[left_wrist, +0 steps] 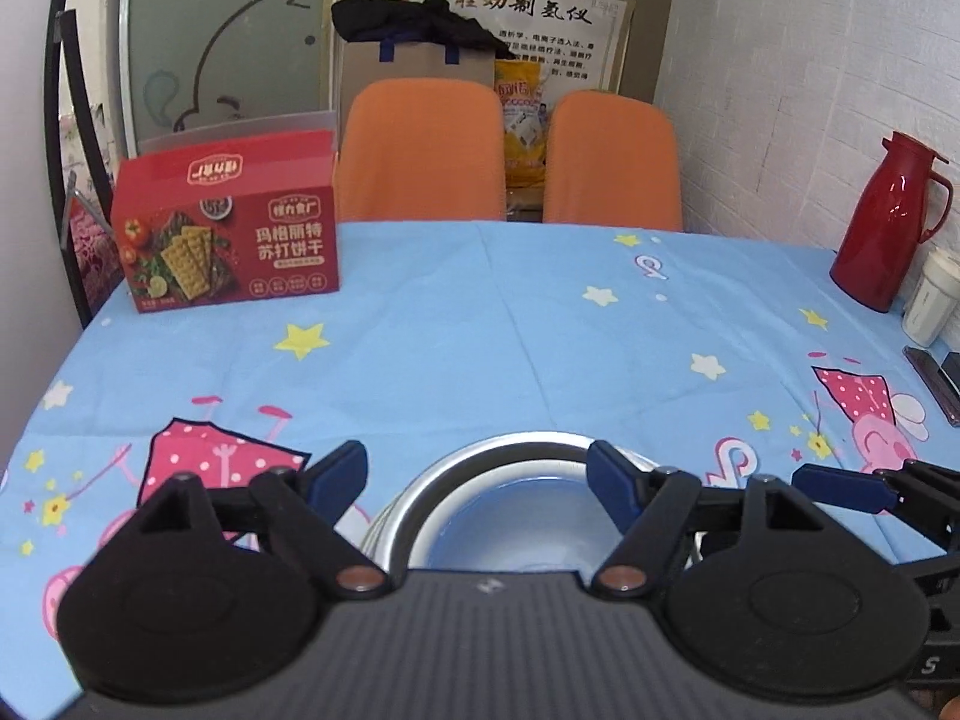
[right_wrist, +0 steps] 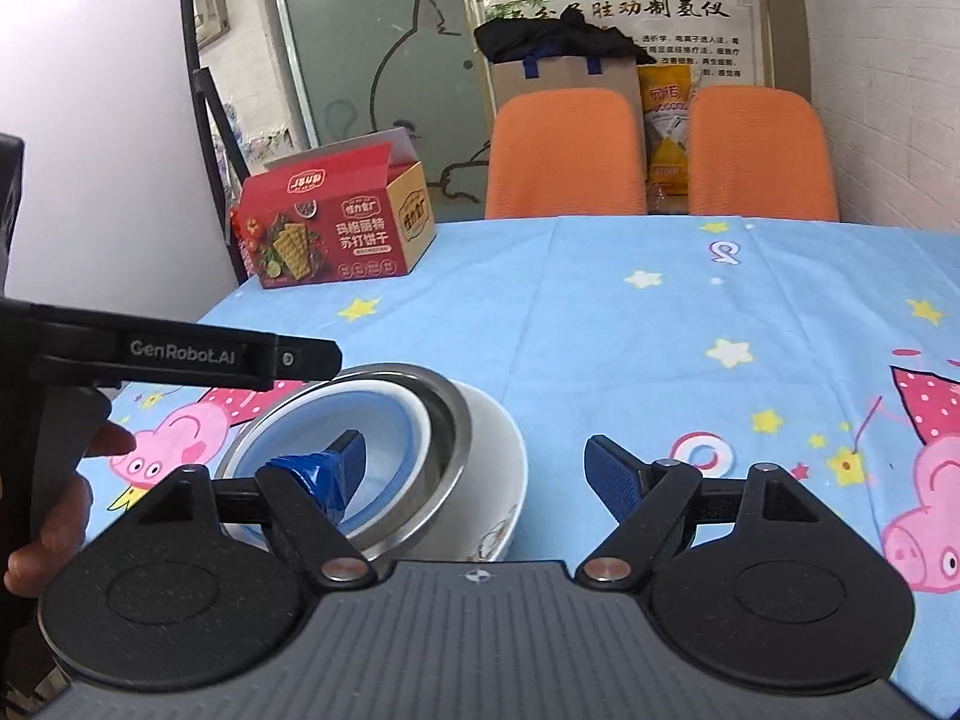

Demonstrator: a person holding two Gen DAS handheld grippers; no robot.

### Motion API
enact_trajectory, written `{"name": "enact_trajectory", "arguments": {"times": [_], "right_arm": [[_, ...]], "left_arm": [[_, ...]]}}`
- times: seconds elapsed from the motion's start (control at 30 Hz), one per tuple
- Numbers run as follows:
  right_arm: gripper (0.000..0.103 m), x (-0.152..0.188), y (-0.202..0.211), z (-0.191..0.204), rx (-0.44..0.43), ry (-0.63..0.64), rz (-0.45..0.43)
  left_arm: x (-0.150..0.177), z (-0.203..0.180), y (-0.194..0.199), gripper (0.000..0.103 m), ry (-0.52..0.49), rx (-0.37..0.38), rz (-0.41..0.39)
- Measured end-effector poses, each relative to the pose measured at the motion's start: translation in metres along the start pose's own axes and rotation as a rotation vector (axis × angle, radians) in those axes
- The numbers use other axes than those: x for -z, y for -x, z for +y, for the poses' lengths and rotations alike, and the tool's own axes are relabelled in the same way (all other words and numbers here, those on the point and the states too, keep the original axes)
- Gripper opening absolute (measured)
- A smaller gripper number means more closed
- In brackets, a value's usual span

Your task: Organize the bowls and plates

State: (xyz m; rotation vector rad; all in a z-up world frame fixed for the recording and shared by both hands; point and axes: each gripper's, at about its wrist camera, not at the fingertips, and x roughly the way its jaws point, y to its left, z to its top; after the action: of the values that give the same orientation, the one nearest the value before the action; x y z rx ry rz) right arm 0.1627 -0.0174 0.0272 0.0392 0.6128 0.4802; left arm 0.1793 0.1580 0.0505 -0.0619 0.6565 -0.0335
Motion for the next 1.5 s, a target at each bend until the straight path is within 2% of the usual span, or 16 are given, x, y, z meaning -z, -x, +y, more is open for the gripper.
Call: {"name": "enact_trajectory", "arguments": {"times": [0.23, 0.47, 0.9, 1.07, 1.2, 1.37, 1.5], "right_arm": [[0.067, 0.015, 0.010, -0.026, 0.033, -0.099, -0.006], [0.067, 0.047, 0.042, -0.040, 0.052, -0.176, -0.038], [0.067, 0.126, 0.085, -0.035, 0.049, -0.216, -0.036], [0.067, 0.146, 0.105, -0.028, 0.066, -0.208, -0.065], [0.067, 0.153, 0.121, -0.016, 0.124, -0.150, -0.103], [0.067, 0.160, 0.124, -0.009, 0.206, -0.086, -0.110], [0.067, 0.160, 0.126, -0.013, 0.203, -0.097, -0.113]], "left_arm": [[0.019, -0.035, 0.024, 0.074, -0.018, -0.043, -0.037], [0.056, -0.060, 0.050, 0.074, -0.012, -0.076, -0.058], [0.152, -0.079, 0.070, 0.075, -0.006, -0.082, 0.009], [0.175, -0.080, 0.084, 0.075, 0.011, -0.089, -0.001], [0.187, -0.082, 0.097, 0.075, 0.017, -0.098, -0.029], [0.191, -0.086, 0.096, 0.075, 0.006, -0.075, -0.027], [0.191, -0.086, 0.101, 0.074, 0.011, -0.083, -0.066]]}}
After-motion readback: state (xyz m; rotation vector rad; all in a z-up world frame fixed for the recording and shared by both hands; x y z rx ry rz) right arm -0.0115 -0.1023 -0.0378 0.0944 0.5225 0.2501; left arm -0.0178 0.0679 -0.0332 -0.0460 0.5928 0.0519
